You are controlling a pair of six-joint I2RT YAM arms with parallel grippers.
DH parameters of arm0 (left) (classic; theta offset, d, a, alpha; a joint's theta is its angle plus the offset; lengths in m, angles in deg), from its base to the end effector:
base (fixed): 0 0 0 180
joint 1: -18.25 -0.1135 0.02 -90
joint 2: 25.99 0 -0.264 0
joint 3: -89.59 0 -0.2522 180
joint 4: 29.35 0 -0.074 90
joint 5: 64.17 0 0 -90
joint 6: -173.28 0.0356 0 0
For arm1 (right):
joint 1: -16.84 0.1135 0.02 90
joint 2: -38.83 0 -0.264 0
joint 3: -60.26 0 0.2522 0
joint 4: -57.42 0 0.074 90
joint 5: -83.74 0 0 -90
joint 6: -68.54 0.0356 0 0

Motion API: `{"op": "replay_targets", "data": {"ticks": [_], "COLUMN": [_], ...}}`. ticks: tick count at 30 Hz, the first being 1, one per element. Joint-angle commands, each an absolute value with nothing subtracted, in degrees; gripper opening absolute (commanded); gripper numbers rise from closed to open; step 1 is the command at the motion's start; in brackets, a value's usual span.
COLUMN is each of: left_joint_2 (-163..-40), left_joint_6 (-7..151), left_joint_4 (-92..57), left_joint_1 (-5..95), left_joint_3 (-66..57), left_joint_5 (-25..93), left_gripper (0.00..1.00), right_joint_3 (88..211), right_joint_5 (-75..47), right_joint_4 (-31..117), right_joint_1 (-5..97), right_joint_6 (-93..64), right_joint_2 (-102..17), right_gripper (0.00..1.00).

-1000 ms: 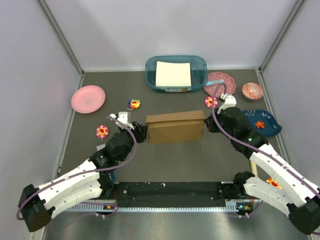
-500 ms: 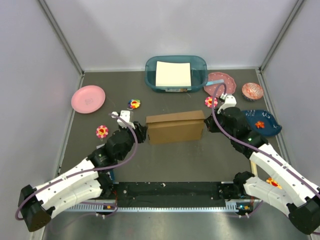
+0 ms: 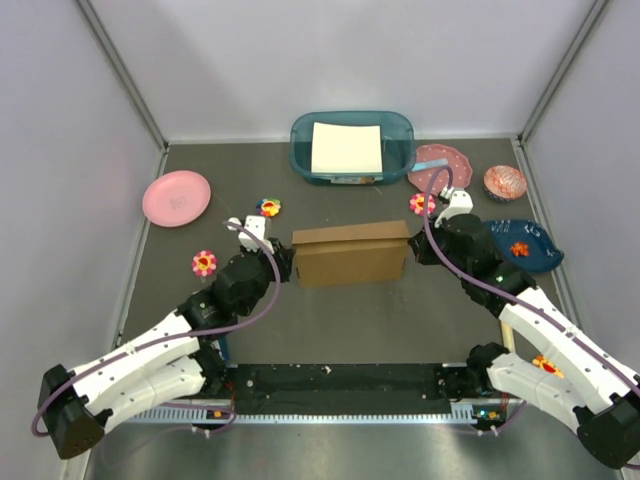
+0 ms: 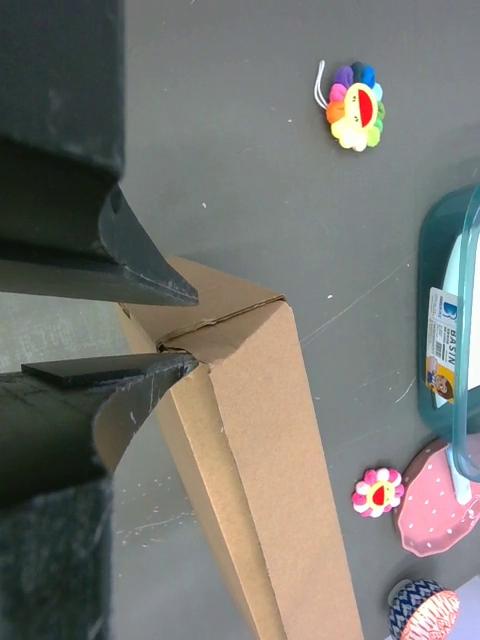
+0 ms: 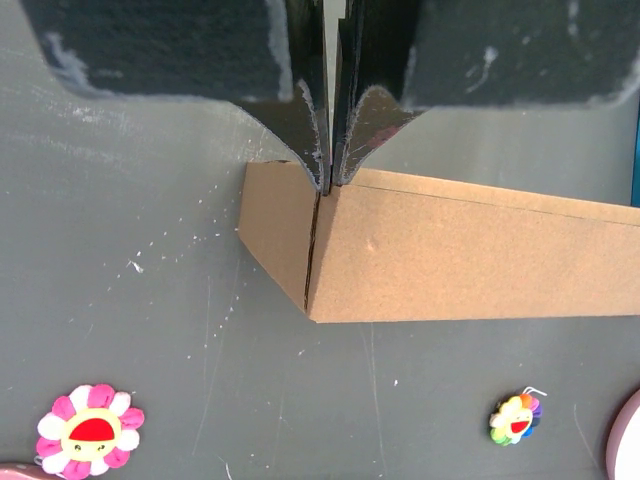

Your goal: Fold the paper box

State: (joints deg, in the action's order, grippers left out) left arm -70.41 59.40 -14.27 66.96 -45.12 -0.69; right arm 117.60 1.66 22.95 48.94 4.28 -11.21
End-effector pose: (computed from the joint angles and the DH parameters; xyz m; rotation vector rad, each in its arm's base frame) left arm 0.1348 -0.1294 0.2761 0.0641 1.8174 -0.4844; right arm 0.1702 0.1010 0.2980 -0.0275 2.0754 0.4868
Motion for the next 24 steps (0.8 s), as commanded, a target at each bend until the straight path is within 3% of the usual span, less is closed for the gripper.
{"op": "replay_targets", "data": {"ticks": [1, 5, 9, 15, 18, 24], "left_joint_2": [-70.6, -71.2, -71.4, -72.2, -72.6, -73.2], "left_joint_6": [60.4, 60.7, 61.0, 61.3, 61.2, 61.3], "left_joint_4": [-17.5, -17.6, -17.7, -17.8, -18.0, -19.2], "left_joint_1": [66.4, 66.1, 65.8, 65.4, 65.4, 64.8], "left_joint_3": [-42.9, -42.1, -41.2, -40.8, -41.1, -41.3], "left_joint_5": [-0.5, -0.2, 0.4, 1.1, 1.4, 2.5], "left_gripper": [0.28, 0.25, 0.31, 0.32, 0.27, 0.08], "right_joint_3": [117.4, 117.4, 117.4, 117.4, 117.5, 117.4], "right_joint_5": [1.7, 1.6, 1.6, 1.5, 1.4, 1.0], "right_joint_4": [17.7, 17.8, 17.7, 17.6, 17.7, 17.6], "right_joint_1": [49.4, 49.4, 49.4, 49.4, 49.3, 49.3], "right_joint_6": [4.6, 4.6, 4.6, 4.5, 4.5, 4.6], "right_joint_2": [-12.6, -12.6, -12.6, -12.7, -12.7, -12.8], "right_gripper": [0.0, 0.0, 0.0, 0.0, 0.0, 0.0]}}
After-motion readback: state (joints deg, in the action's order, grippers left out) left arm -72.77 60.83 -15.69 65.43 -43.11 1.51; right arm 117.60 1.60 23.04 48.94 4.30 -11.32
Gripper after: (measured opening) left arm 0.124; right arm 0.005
